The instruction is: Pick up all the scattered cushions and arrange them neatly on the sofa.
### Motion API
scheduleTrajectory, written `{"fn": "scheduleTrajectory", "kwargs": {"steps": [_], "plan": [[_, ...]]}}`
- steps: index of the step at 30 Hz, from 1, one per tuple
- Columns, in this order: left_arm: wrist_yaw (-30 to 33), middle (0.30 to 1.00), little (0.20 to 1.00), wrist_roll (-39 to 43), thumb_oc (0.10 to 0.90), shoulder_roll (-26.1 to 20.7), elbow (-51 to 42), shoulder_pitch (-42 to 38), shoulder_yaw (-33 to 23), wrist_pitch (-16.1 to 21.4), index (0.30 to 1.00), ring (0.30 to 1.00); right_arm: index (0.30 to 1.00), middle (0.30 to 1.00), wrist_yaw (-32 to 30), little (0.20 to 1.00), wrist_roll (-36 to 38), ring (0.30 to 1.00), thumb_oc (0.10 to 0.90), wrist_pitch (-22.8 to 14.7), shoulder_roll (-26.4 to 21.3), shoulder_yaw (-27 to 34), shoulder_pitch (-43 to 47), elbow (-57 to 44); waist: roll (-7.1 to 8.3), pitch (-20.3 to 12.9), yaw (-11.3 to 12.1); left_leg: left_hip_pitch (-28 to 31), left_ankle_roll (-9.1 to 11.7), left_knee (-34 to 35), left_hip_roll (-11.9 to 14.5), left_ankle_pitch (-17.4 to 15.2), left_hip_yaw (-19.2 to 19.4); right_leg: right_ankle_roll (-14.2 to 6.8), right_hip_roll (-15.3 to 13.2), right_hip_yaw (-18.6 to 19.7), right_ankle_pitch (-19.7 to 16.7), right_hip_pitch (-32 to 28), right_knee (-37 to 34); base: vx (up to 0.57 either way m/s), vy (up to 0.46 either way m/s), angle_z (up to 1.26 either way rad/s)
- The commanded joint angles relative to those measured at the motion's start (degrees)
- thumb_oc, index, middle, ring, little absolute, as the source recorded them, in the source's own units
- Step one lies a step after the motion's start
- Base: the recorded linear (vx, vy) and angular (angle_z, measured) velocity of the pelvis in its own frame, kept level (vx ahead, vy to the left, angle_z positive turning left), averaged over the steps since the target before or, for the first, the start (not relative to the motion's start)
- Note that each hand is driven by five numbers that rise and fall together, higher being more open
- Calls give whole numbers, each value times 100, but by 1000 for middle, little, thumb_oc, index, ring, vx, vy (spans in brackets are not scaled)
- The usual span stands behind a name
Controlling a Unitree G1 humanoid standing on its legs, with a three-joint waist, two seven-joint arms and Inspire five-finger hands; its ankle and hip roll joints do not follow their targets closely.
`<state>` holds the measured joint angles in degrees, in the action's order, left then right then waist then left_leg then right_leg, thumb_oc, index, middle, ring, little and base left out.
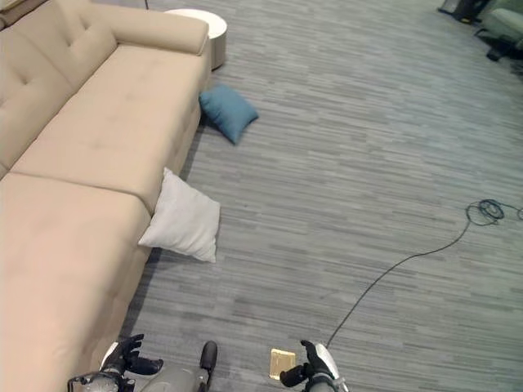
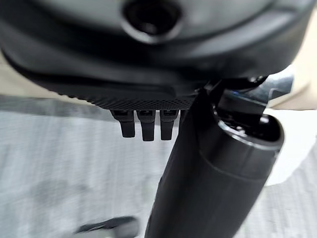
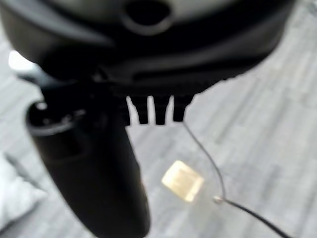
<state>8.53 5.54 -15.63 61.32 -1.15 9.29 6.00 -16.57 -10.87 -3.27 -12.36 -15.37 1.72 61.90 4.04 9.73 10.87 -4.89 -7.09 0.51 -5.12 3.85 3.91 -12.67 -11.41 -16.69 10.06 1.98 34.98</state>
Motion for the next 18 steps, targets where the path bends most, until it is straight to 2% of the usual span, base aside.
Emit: {"fn": "scheduleTrajectory", "kwargs": {"steps": [1, 3, 5, 7, 8, 9, 11, 13, 14, 16, 17, 18], "plan": [[200, 900, 900, 41, 800, -8, -141, 51, 102, 208, 900, 900, 900, 900, -104, 900, -185, 900, 800, -59, -347, 21, -31, -474, -287, -66, 63, -34, 419, -692, 347, -788, -206, 103, 216, -384, -1105, 491, -849, 198, 46, 11], [184, 900, 900, 34, 800, 20, -124, 77, 85, 204, 900, 900, 900, 900, -103, 900, -216, 900, 800, -58, -355, 26, -63, -522, -327, -61, 32, 201, 432, -562, 373, -909, -166, 248, -44, -679, -999, 410, -1405, 235, -21, 0], [145, 900, 900, -27, 800, 48, -70, 90, 82, 207, 900, 900, 900, 900, -95, 900, -265, 900, 800, -47, -376, 9, -45, -527, -355, -75, 10, 400, 466, -464, 392, -1025, -169, 325, -192, -770, -1045, 533, -1932, 269, -53, -6], [142, 900, 900, -71, 800, 79, -5, 125, 61, 230, 900, 900, 900, 900, -73, 900, -307, 900, 800, -45, -399, -1, -81, -587, -352, -66, -56, 603, 522, -385, 389, -1116, -240, 275, -271, -691, -1272, 732, -2475, 249, -66, -5], [142, 900, 900, -72, 800, 82, -2, 128, 60, 232, 900, 900, 900, 900, -73, 900, -307, 900, 800, -43, -402, -3, -86, -591, -366, -67, -51, 620, 527, -376, 404, -1124, -236, 275, -250, -692, -1280, 712, -2499, 323, -97, -2], [145, 900, 900, -149, 800, 98, 55, 144, 41, 234, 900, 900, 900, 900, -58, 900, -324, 900, 800, -49, -426, 16, -137, -708, -335, -66, -145, 792, 585, -263, 383, -1197, -326, 182, -279, -530, -1546, 849, -2964, 331, -105, 5], [167, 900, 900, -211, 800, 198, 170, 170, 67, 245, 900, 900, 900, 900, -81, 900, -385, 900, 800, -49, -448, -28, -199, -835, -268, -182, -239, 1016, 661, -141, 419, -1306, -415, 201, -138, -419, -1630, 686, -3242, 424, -147, 25], [168, 900, 900, -212, 800, 200, 171, 171, 67, 246, 900, 900, 900, 900, -82, 900, -385, 900, 800, -49, -449, -29, -201, -836, -276, -179, -244, 1026, 665, -136, 427, -1307, -420, 203, -130, -428, -1634, 669, -3257, 161, -73, 39], [182, 900, 900, -196, 800, 230, 150, 166, 80, 235, 900, 900, 900, 900, -109, 900, -346, 900, 800, -78, -424, -29, -207, -878, -295, -197, -243, 1082, 734, -161, 533, -1337, -454, 273, -31, -444, -1575, 603, -3248, 185, -110, 38], [163, 900, 900, -116, 800, 259, 113, 137, 105, 235, 900, 900, 900, 900, -119, 900, -272, 900, 800, -109, -398, -22, -191, -892, -299, -283, -259, 976, 877, -305, 647, -1214, -538, 361, 62, -588, -1501, 521, -3338, 268, -208, 27], [153, 900, 900, -68, 800, 267, 83, 100, 135, 221, 900, 900, 900, 900, -169, 900, -157, 900, 800, -156, -380, -13, -161, -899, -315, -259, -209, 750, 1055, -790, 759, -937, -553, 489, 195, -677, -1369, 376, -3423, 198, -200, 46], [152, 900, 900, -67, 800, 267, 82, 97, 135, 219, 900, 900, 900, 900, -170, 900, -156, 900, 800, -159, -380, -12, -157, -895, -320, -265, -227, 714, 1064, -836, 768, -959, -575, 496, 204, -700, -1371, 373, -3435, 163, -208, 66]]}}
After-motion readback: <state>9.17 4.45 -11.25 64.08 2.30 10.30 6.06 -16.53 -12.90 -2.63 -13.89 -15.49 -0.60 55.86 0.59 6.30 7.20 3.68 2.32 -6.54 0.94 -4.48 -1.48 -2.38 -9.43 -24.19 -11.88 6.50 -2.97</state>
